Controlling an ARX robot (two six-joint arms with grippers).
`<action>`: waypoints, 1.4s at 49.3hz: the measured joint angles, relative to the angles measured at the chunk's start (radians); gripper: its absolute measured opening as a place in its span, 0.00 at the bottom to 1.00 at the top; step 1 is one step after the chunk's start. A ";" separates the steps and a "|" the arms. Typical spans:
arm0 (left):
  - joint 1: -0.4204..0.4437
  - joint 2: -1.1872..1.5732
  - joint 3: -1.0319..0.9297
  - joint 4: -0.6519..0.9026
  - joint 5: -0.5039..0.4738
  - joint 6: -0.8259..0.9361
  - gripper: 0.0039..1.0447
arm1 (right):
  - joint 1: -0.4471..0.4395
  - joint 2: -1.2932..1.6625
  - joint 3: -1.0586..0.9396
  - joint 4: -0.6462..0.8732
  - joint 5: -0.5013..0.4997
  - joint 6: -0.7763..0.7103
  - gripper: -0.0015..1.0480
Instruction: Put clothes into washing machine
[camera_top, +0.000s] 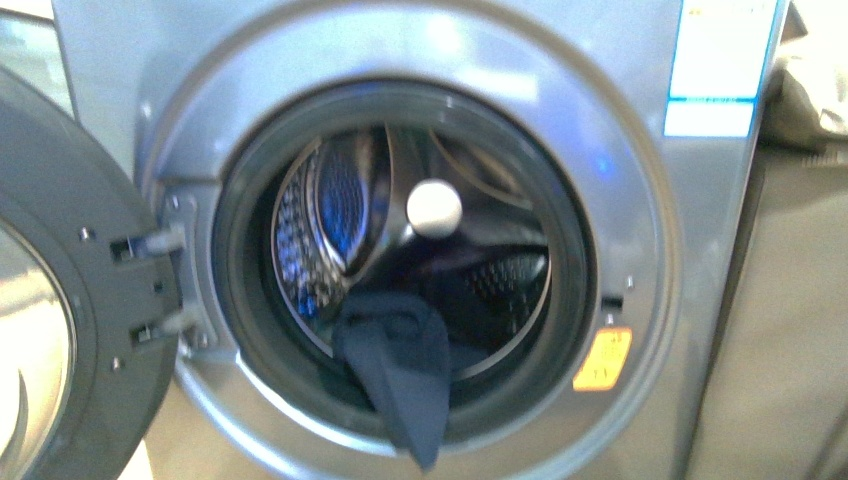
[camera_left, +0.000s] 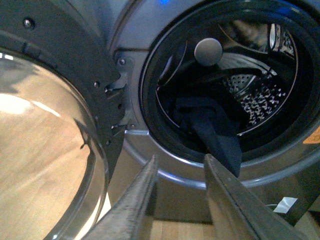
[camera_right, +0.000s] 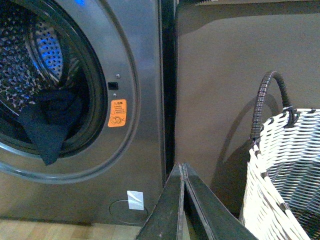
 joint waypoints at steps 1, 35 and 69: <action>0.013 -0.010 -0.013 0.000 0.012 0.000 0.26 | 0.000 0.000 0.000 0.000 0.000 0.000 0.02; 0.380 -0.268 -0.219 -0.043 0.364 -0.006 0.03 | 0.000 0.000 0.000 0.000 0.001 0.000 0.02; 0.388 -0.501 -0.286 -0.207 0.369 -0.006 0.03 | 0.000 0.000 0.000 -0.001 0.000 0.000 0.02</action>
